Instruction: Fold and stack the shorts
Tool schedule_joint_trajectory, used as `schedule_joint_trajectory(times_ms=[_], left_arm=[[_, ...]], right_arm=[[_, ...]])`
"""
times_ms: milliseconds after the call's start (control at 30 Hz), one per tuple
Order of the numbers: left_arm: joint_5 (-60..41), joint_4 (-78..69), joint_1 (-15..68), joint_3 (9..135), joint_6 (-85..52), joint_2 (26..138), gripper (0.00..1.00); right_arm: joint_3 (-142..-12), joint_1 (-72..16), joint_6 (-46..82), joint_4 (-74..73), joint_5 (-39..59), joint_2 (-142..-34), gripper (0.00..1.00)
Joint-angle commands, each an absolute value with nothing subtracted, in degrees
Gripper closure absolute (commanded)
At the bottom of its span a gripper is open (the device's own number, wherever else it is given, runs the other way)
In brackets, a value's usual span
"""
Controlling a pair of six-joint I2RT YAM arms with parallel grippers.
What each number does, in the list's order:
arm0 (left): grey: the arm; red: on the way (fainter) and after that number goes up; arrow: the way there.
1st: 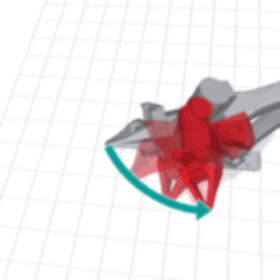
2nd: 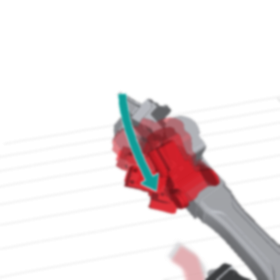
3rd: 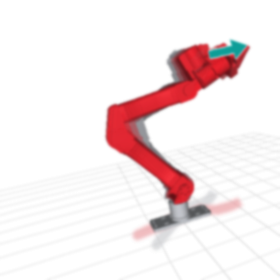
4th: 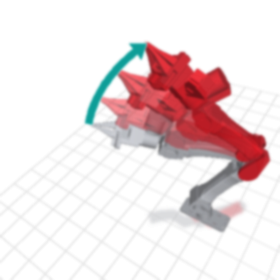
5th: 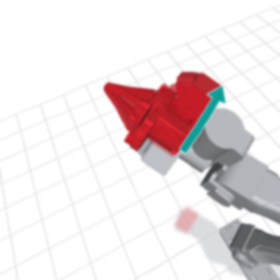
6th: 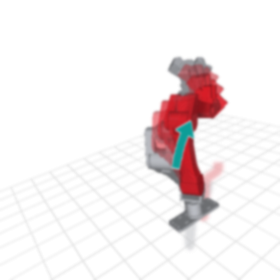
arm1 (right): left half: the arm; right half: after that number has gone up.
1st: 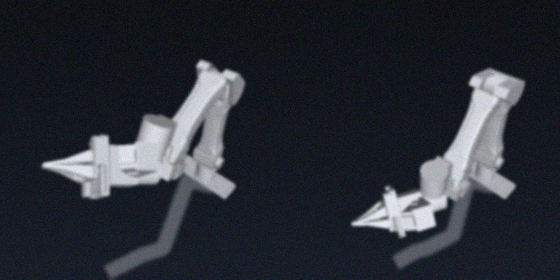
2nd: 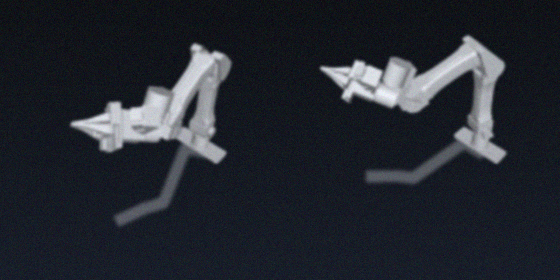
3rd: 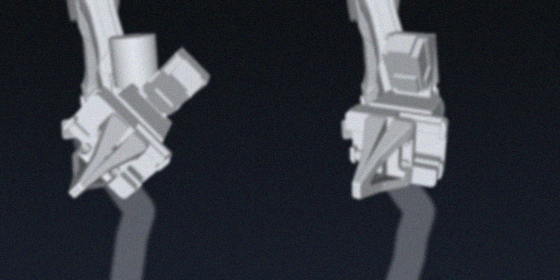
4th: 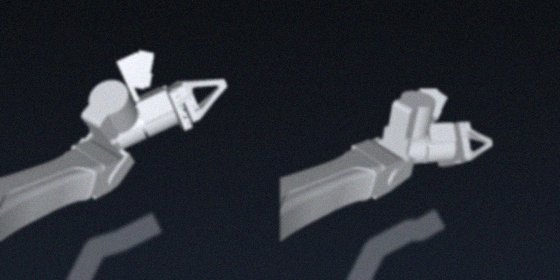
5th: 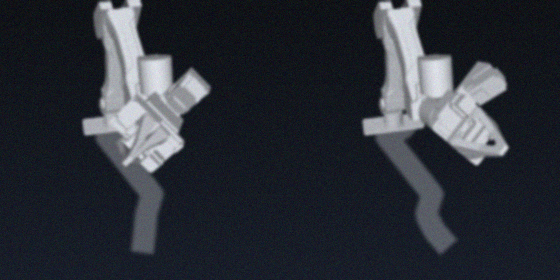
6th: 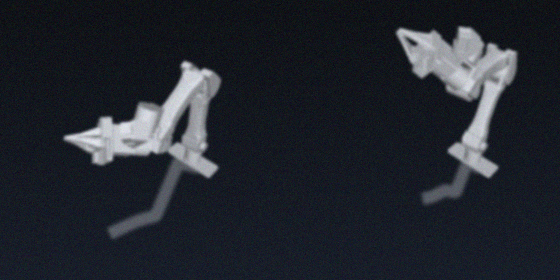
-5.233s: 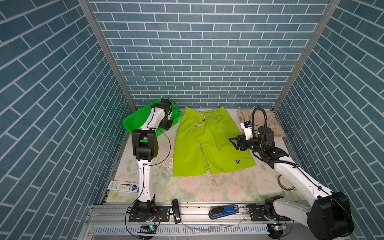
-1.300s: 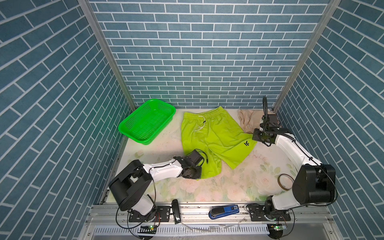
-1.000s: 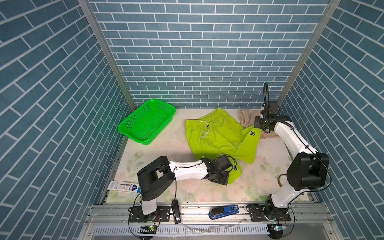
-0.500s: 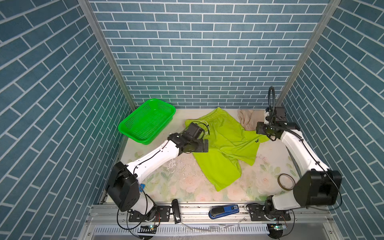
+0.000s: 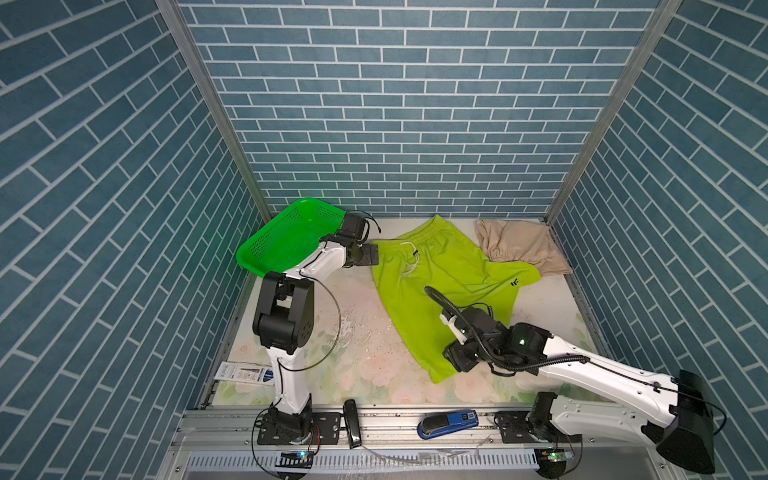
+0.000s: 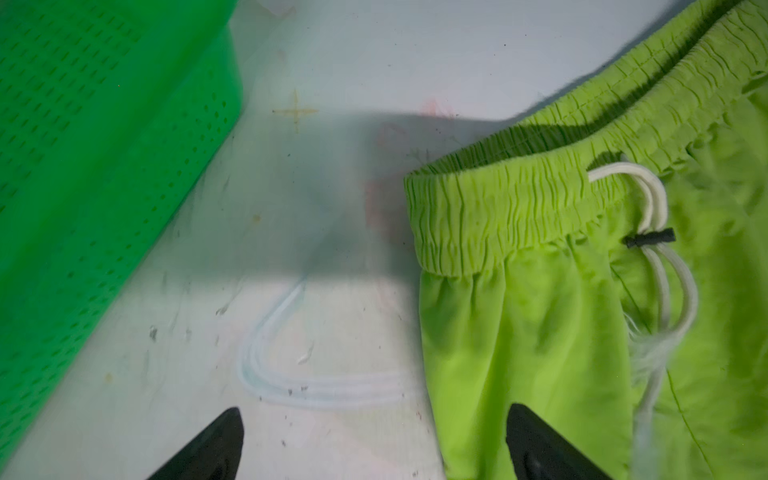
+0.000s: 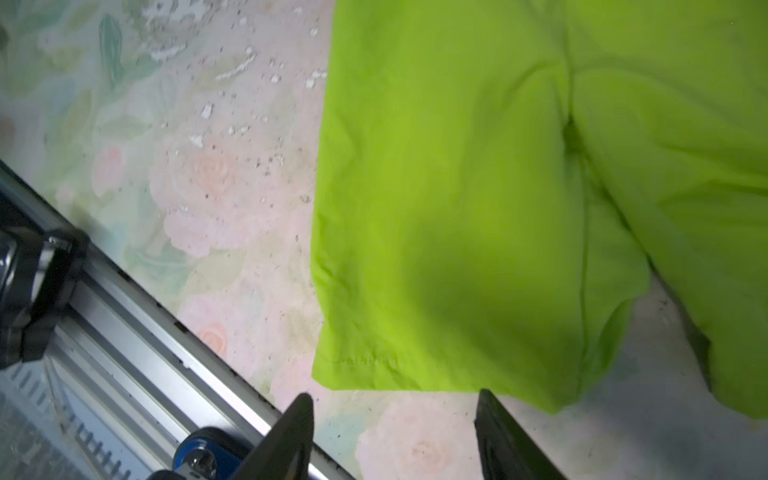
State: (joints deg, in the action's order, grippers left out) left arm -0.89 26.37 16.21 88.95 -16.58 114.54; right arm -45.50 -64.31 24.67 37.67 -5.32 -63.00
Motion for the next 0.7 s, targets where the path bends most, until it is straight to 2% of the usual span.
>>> schedule_joint_trajectory(times_ms=[0, 167, 367, 433, 567, 667], left_arm=[[-4.19, 25.9, 16.78, 94.27, -12.87, 119.42, 0.0], [-7.36, 26.78, 16.7, 99.86, -11.98, 126.11, 0.0], [-8.68, 28.08, 16.62, 103.37, -10.96, 129.29, 0.0], [-9.08, 28.7, 16.61, 104.28, -10.66, 130.08, 0.04], [-9.83, 30.6, 16.61, 106.52, -10.47, 131.61, 0.28], [-9.56, 32.12, 16.61, 107.27, -9.96, 132.17, 0.6]], right_arm=[[-45.76, -70.4, 30.57, 37.18, -11.06, -67.44, 0.36], [-47.89, -76.86, 31.01, 34.95, -12.3, -77.53, 0.36], [-46.71, -77.7, 32.58, 32.9, -14.91, -83.89, 0.36], [-46.08, -77.67, 33.04, 33.02, -16.8, -84.54, 0.36], [-45.47, -77.69, 33.05, 32.92, -18.6, -86.56, 0.4], [-44.07, -77.68, 32.7, 29.69, -17.51, -87.95, 0.44]])
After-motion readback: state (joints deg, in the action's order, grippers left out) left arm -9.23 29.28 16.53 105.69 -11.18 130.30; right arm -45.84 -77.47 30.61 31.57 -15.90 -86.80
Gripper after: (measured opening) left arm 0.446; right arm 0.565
